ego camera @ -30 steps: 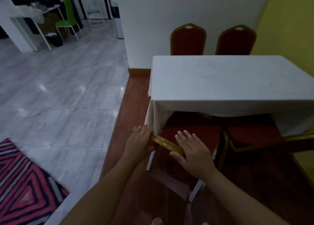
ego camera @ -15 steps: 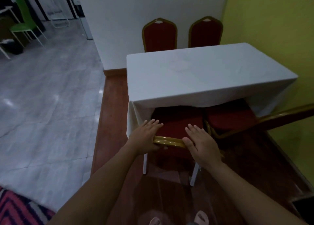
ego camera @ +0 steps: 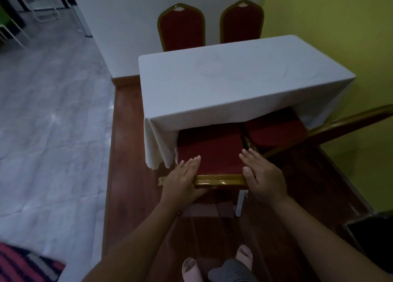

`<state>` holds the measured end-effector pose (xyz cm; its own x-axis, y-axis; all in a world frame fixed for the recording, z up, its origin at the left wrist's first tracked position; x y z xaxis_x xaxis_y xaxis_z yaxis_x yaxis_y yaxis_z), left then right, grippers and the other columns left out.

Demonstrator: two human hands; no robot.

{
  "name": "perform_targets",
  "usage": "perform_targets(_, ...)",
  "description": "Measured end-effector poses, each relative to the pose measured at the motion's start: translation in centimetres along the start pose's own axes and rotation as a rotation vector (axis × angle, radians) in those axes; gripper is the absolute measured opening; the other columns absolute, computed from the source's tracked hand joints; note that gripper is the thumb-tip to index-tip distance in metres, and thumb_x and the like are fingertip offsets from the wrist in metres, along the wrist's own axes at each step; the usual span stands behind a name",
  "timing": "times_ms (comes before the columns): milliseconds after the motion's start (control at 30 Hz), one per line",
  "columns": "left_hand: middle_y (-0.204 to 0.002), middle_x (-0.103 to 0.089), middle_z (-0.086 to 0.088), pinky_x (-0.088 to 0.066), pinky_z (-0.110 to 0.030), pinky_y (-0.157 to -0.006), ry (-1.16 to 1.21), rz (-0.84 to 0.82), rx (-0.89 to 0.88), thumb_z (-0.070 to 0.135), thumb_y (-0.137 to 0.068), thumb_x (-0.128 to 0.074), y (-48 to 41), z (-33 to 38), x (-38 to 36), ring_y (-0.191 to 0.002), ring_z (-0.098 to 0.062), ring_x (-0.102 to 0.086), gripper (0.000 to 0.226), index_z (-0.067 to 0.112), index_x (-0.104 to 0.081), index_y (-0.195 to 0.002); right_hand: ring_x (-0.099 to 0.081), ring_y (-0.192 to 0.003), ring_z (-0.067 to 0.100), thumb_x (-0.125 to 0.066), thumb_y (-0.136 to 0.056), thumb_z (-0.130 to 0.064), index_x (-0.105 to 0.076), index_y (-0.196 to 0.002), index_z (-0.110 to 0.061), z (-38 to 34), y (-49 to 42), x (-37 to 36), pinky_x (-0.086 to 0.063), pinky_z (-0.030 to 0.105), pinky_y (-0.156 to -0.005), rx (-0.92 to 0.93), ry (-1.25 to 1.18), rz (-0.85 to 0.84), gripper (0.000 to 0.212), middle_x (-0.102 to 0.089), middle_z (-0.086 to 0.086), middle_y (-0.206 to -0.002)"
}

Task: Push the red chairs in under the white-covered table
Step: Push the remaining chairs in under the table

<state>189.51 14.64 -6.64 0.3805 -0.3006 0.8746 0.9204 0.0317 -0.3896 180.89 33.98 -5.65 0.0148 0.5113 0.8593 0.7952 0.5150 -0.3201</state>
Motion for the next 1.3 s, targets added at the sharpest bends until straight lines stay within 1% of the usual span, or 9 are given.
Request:
perform_targets(200, -0.120, -0.067, -0.004, -0.048, -0.031, -0.094, 0.020, 0.010, 0.009, 0.064, -0.075, -0.053, -1.2, 2.3, -1.1, -0.110, -0.014, -0.064, 0.076, 0.008, -0.059, -0.126, -0.052, -0.124, 0.019, -0.032, -0.094, -0.036, -0.065, -0.119, -0.010, 3.2, -0.9, 1.3, -0.044, 0.033, -0.096, 0.026, 0.025, -0.001, 0.050, -0.063, 0.009, -0.126)
perform_targets(367, -0.111, -0.072, -0.001, -0.058, -0.028, -0.064, 0.027, -0.056, -0.043, 0.065, -0.073, -0.056, -2.5, 1.1, -1.8, -0.094, -0.014, -0.070, 0.073, 0.017, -0.057, -0.128, -0.054, -0.123, 0.020, -0.032, -0.093, -0.036, -0.066, -0.119, -0.011, 3.7, -2.0, 1.1, -0.046, 0.033, -0.095, 0.024, 0.022, 0.015, 0.050, -0.064, 0.007, -0.125)
perform_targets(500, -0.107, -0.073, -0.001, -0.055, -0.027, -0.060, 0.011, -0.079, -0.012, 0.076, -0.071, -0.049, -3.8, -1.4, -1.5, -0.088, -0.014, -0.071, 0.082, 0.019, -0.056, -0.128, -0.055, -0.123, 0.019, -0.033, -0.092, -0.037, -0.066, -0.119, -0.012, 2.8, -3.3, -0.2, -0.045, 0.032, -0.096, -0.013, -0.020, 0.009, 0.049, -0.064, 0.006, -0.126)
perform_targets(633, -0.107, -0.073, 0.000, -0.055, -0.027, -0.062, 0.007, -0.090, 0.042, 0.087, -0.071, -0.033, -4.6, -2.6, -1.4, -0.089, -0.015, -0.071, 0.092, 0.018, -0.060, -0.126, -0.056, -0.122, 0.017, -0.035, -0.092, -0.037, -0.067, -0.118, -0.013, 2.5, -4.4, -0.8, -0.045, 0.029, -0.094, 0.016, -0.032, -0.021, 0.048, -0.064, 0.005, -0.126)
perform_targets(833, -0.107, -0.073, 0.000, -0.056, -0.027, -0.065, -0.020, -0.099, 0.140, 0.078, -0.066, -0.047, -6.7, 0.7, -3.0, -0.093, -0.015, -0.071, 0.082, 0.020, -0.064, -0.120, -0.058, -0.119, 0.021, -0.034, -0.092, -0.037, -0.067, -0.118, -0.011, 6.7, -6.6, 0.7, -0.047, 0.034, -0.094, 0.071, -0.043, -0.059, 0.049, -0.064, 0.008, -0.125)
perform_targets(1000, -0.121, -0.067, -0.003, -0.055, -0.034, -0.077, -0.030, -0.144, 0.227, 0.086, -0.064, -0.035, -10.0, 2.7, -5.0, -0.107, -0.018, -0.066, 0.094, 0.022, -0.058, -0.128, -0.053, -0.124, 0.021, -0.027, -0.091, -0.042, -0.064, -0.123, -0.013, 10.9, -9.4, 1.7, -0.043, 0.033, -0.097, 0.037, -0.008, -0.113, 0.056, -0.061, 0.006, -0.130)
perform_targets(1100, -0.138, -0.054, 0.002, -0.047, -0.033, -0.095, -0.014, -0.197, 0.243, 0.086, -0.064, -0.035, -11.0, 2.8, -6.0, -0.128, -0.012, -0.049, 0.096, 0.025, -0.046, -0.138, -0.051, -0.126, 0.021, -0.025, -0.090, -0.044, -0.063, -0.124, -0.014, 12.2, -10.7, 1.8, -0.042, 0.034, -0.098, 0.020, -0.014, -0.124, 0.059, -0.059, 0.006, -0.132)
perform_targets(1200, -0.145, -0.045, 0.000, -0.029, -0.030, -0.110, 0.000, -0.237, 0.217, 0.091, -0.063, -0.024, -11.1, 2.1, -6.1, -0.136, -0.013, -0.037, 0.108, 0.020, -0.039, -0.143, -0.052, -0.126, 0.022, -0.025, -0.090, -0.042, -0.063, -0.123, -0.013, 12.2, -11.0, 1.8, -0.042, 0.034, -0.098, 0.024, -0.034, -0.112, 0.059, -0.060, 0.007, -0.132)
perform_targets(1300, -0.149, -0.040, 0.000, -0.014, -0.025, -0.112, -0.023, -0.284, 0.218, 0.095, -0.058, -0.017, -11.2, 0.5, -6.0, -0.140, -0.014, -0.030, 0.118, 0.017, -0.034, -0.145, -0.054, -0.124, 0.023, -0.025, -0.090, -0.039, -0.064, -0.122, -0.010, 11.5, -10.9, 1.6, -0.042, 0.032, -0.096, -0.005, -0.063, -0.075, 0.058, -0.061, 0.008, -0.130)
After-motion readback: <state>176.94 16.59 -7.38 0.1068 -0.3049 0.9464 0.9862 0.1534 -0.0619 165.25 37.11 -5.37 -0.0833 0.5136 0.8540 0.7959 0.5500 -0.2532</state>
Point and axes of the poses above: each hand's wrist, its own y-axis away from the middle knuckle, its own x-axis out of the back of the hand, z = x × y, the point moved 7 cm from there along -y, towards the middle knuckle
